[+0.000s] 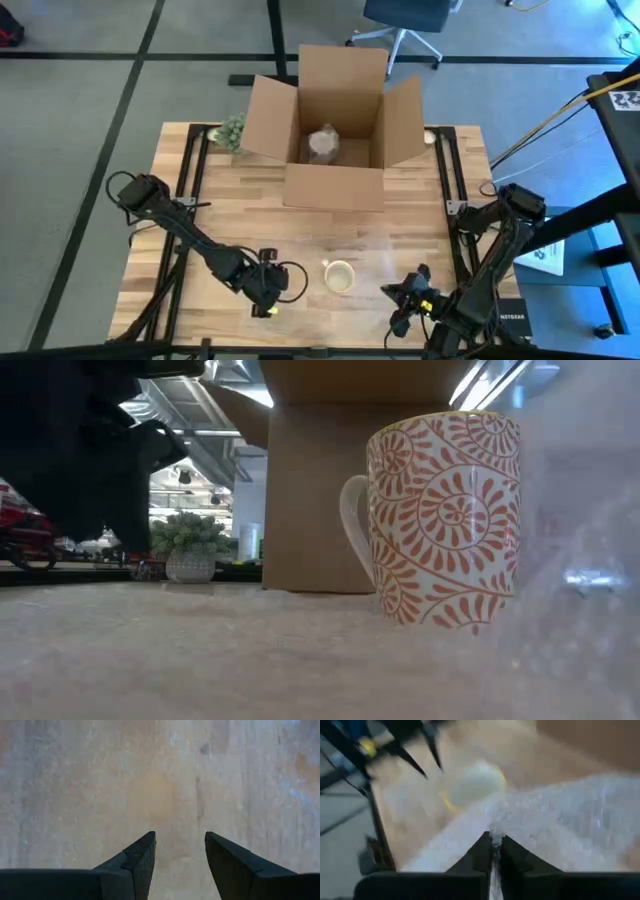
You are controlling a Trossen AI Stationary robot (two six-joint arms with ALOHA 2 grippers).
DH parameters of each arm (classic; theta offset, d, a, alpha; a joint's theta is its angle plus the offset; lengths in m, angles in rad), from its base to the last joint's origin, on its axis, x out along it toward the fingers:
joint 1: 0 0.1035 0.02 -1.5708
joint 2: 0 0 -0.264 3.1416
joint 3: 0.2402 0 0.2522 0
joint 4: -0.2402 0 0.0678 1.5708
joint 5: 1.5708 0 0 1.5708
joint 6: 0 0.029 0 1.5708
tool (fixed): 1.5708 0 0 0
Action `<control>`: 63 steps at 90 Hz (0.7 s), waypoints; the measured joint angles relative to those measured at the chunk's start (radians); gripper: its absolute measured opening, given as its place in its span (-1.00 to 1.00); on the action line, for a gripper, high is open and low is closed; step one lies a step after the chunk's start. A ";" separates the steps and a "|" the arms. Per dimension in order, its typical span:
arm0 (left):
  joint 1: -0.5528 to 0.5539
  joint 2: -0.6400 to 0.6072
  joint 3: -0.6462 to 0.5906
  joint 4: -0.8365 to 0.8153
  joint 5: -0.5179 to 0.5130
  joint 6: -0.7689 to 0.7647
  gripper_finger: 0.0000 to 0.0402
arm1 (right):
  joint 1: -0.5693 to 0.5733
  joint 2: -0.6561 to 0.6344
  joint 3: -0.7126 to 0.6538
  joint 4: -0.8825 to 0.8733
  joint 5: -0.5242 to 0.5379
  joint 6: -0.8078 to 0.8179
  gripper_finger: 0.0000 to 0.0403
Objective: Wrap mug
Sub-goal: Wrap the orange mug with bubble wrap
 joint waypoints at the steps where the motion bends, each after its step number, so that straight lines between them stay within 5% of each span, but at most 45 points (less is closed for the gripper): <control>1: 0.001 0.000 0.000 0.003 0.000 0.000 -0.23 | -0.006 0.000 0.005 0.003 0.006 -0.019 -0.97; 18: 0.001 0.000 0.000 0.024 0.000 0.000 -0.23 | -0.127 0.000 0.039 0.177 -0.039 -0.393 -0.99; 34: 0.001 0.000 0.000 0.032 0.000 0.000 -0.23 | -0.272 0.033 0.040 0.351 -0.217 -0.687 -1.00; 63: 0.017 -0.035 0.088 0.053 -0.075 0.051 -0.23 | -0.396 0.148 0.040 0.385 -0.480 -0.742 -1.00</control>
